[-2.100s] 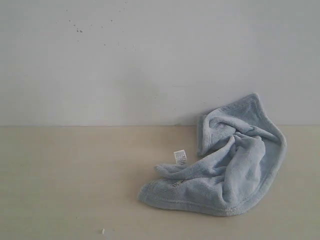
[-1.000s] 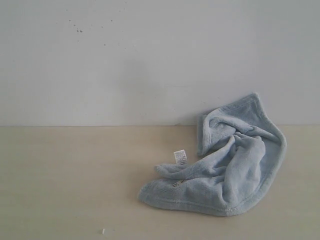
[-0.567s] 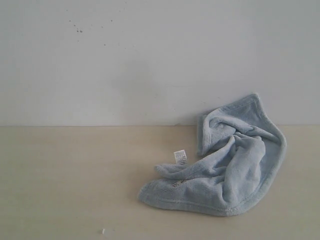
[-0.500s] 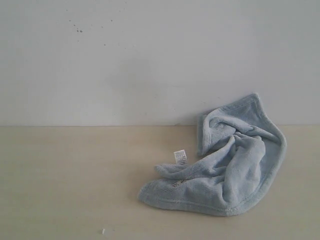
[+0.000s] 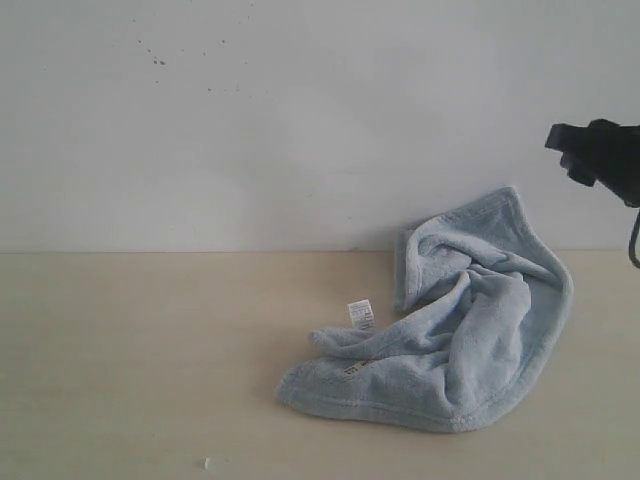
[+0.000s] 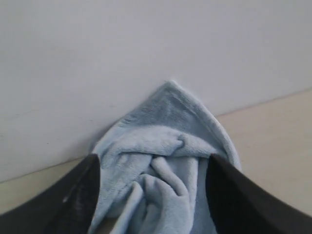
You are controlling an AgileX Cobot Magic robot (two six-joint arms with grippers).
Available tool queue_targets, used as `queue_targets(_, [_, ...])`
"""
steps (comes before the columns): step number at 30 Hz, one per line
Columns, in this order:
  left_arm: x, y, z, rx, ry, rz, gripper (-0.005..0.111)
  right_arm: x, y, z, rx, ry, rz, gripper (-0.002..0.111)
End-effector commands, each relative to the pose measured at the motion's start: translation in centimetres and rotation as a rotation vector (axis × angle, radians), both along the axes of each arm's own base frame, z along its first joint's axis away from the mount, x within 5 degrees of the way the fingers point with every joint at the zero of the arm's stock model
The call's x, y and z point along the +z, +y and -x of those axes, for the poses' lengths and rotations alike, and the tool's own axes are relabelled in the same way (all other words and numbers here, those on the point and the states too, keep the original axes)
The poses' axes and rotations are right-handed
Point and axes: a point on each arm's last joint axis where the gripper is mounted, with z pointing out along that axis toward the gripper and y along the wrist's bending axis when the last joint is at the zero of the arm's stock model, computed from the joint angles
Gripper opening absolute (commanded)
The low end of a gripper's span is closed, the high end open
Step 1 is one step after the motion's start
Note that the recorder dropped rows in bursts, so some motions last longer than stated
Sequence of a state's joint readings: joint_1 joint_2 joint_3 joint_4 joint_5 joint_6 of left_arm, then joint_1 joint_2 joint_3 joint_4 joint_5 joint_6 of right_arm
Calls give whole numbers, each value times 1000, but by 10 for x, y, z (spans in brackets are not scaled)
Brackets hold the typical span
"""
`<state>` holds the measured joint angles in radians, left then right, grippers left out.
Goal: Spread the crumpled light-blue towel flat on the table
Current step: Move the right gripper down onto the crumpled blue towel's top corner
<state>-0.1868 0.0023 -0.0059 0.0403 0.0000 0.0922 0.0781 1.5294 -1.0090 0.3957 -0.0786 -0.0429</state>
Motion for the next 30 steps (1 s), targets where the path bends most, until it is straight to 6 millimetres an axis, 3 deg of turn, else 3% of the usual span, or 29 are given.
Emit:
queue_targets(1, [-2,0,0,1,7,19,4,-35,-27,-43,-85,159,-94,62])
queue_targets(7, [-2,0,0,1,7,19,4,-73,-31,-94,-75,213,-65,62])
queue_targets(16, [-2,0,0,1,7,19,4,-100,-29,-153,-49,230,-78,62])
queue_targets(30, [-2,0,0,1,7,19,4,-121,-7,-204,11,190,-82,62])
